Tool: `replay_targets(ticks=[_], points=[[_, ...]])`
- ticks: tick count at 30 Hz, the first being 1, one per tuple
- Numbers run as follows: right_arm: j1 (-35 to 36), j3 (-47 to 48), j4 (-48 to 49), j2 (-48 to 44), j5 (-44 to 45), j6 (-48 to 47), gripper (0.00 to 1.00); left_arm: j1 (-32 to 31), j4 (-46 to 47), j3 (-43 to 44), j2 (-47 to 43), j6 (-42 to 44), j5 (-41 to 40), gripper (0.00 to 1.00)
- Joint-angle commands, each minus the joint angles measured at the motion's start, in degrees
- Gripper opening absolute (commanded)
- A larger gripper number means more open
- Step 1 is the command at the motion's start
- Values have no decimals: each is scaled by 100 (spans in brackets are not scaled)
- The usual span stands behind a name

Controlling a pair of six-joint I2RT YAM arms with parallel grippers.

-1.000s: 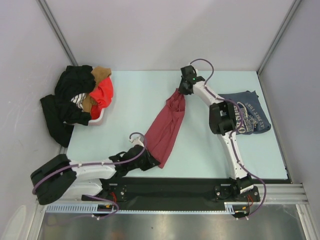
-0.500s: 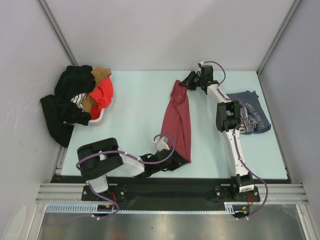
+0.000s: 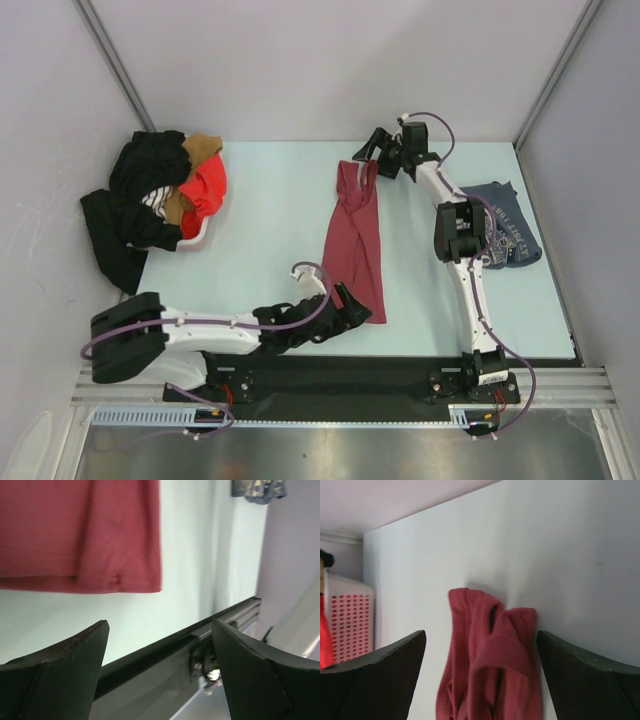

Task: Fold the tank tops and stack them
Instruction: Fold the tank top

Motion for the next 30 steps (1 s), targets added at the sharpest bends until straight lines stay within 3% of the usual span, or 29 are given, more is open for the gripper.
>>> replay_targets(ticks=[1, 4, 9, 13, 18, 23, 30], points=[[-125, -11, -1078, -561, 772, -570, 100, -17, -1201, -221, -653, 383, -369, 89], [-160, -46, -1482, -780, 1203, -834, 100, 97, -1896, -519, -1364, 488, -388, 89], [-213, -370, -1861, -1071, 1424, -1159, 97, 1167, -2187, -1223, -2508, 1181, 148, 89], [-134, -1528, -1485, -1755, 1327, -1370, 91, 1968, -2363, -1188, -3081, 2060, 394, 89], [-2, -2252, -1246, -2398, 1398, -1590, 90, 2654, -1960, -837, -2320, 2852, 1253, 89], [-37, -1962, -1194, -2117, 897, -1397, 90, 2751, -1327, -617, -1412, 3012, 1757, 85], [33, -883, -1650, -1345, 1054, -1344, 89, 2751, -729, -617, -1043, 2967, 1845, 81]])
